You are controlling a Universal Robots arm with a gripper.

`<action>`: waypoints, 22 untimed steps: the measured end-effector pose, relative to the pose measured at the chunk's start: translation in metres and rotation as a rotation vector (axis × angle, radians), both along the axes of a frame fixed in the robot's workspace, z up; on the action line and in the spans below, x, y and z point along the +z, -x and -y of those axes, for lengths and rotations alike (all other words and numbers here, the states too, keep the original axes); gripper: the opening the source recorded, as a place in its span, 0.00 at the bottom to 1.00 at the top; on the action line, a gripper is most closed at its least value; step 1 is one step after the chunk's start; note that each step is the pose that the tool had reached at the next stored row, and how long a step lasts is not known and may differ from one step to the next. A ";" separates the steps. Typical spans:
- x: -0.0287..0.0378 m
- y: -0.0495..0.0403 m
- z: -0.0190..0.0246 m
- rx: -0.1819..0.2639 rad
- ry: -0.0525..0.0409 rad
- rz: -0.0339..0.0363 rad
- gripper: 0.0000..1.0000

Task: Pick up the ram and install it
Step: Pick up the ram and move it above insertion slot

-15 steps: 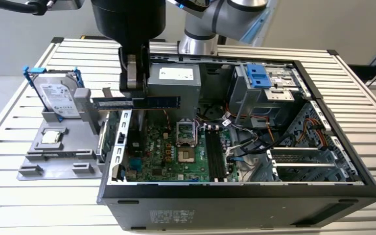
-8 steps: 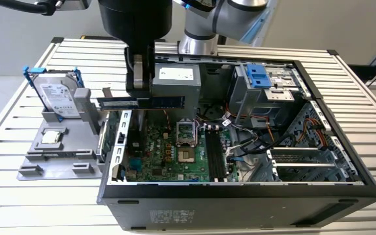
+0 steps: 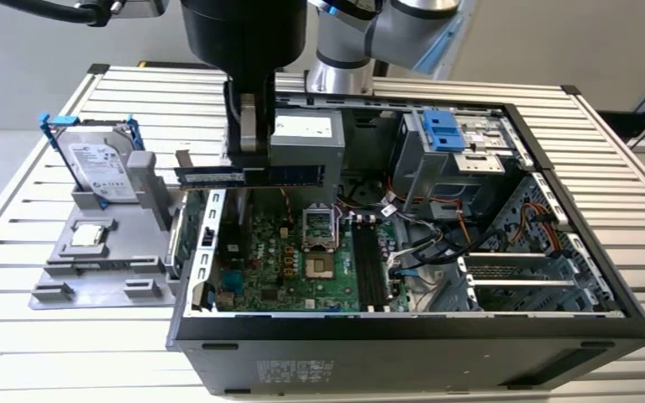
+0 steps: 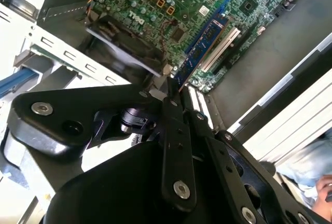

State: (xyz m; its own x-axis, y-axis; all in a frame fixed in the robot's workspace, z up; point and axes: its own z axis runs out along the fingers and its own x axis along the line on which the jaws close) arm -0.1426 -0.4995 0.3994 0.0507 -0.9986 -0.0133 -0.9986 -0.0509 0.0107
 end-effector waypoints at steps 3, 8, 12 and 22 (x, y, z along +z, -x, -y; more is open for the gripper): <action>0.0001 -0.0040 0.0000 0.000 0.0000 0.0000 0.00; 0.0003 -0.0112 0.0000 0.000 0.0002 -0.0001 0.00; 0.0003 -0.0181 0.0000 0.000 0.0002 -0.0001 0.00; 0.0003 -0.0394 0.0000 -0.001 0.0001 0.0000 0.00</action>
State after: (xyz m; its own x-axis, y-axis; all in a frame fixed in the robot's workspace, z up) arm -0.1032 -0.4995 0.3996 0.0499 -0.9987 -0.0132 -0.9987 -0.0500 0.0107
